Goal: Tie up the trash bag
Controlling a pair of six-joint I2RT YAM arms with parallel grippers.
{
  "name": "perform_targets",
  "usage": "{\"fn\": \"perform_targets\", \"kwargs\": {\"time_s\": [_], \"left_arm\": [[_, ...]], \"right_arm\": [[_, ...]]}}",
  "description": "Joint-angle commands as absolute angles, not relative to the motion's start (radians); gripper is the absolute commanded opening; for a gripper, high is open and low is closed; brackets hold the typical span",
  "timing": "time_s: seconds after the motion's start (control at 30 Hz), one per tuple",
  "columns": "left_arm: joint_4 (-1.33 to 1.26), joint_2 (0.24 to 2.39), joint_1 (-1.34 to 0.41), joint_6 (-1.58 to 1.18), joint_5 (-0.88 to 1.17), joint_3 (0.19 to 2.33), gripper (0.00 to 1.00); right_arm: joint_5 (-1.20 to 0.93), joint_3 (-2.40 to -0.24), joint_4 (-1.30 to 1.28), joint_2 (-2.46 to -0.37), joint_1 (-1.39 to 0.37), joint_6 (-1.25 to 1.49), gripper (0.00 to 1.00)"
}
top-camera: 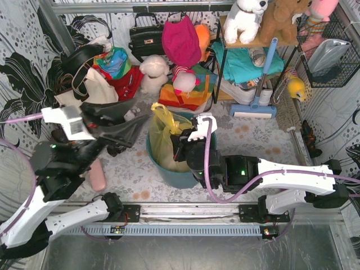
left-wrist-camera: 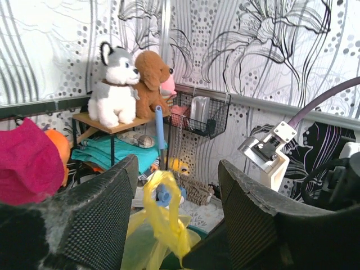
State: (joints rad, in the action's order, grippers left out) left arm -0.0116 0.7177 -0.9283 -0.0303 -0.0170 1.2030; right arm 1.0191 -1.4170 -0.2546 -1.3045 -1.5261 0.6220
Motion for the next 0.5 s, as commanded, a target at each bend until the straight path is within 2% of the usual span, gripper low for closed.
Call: {"fn": "perform_targets", "kwargs": {"time_s": [0.0, 0.17, 0.37, 0.47], "left_arm": [[0.086, 0.631, -0.925, -0.066, -0.108, 1.212, 0.64], [0.19, 0.603, -0.925, -0.101, -0.084, 1.16, 0.54], [0.255, 0.672, -0.925, -0.134, -0.05, 1.103, 0.45], [0.257, 0.694, -0.924, -0.118, -0.054, 1.071, 0.44]], "right_arm": [[1.048, -1.407, -0.243, -1.279, -1.532, 0.646, 0.0], [1.043, -1.41, -0.241, -1.278, -1.532, 0.647, 0.0], [1.03, -1.418, -0.251, -1.28, -1.532, 0.66, 0.0], [1.026, -1.426, -0.265, -1.282, -1.532, 0.67, 0.0]]}}
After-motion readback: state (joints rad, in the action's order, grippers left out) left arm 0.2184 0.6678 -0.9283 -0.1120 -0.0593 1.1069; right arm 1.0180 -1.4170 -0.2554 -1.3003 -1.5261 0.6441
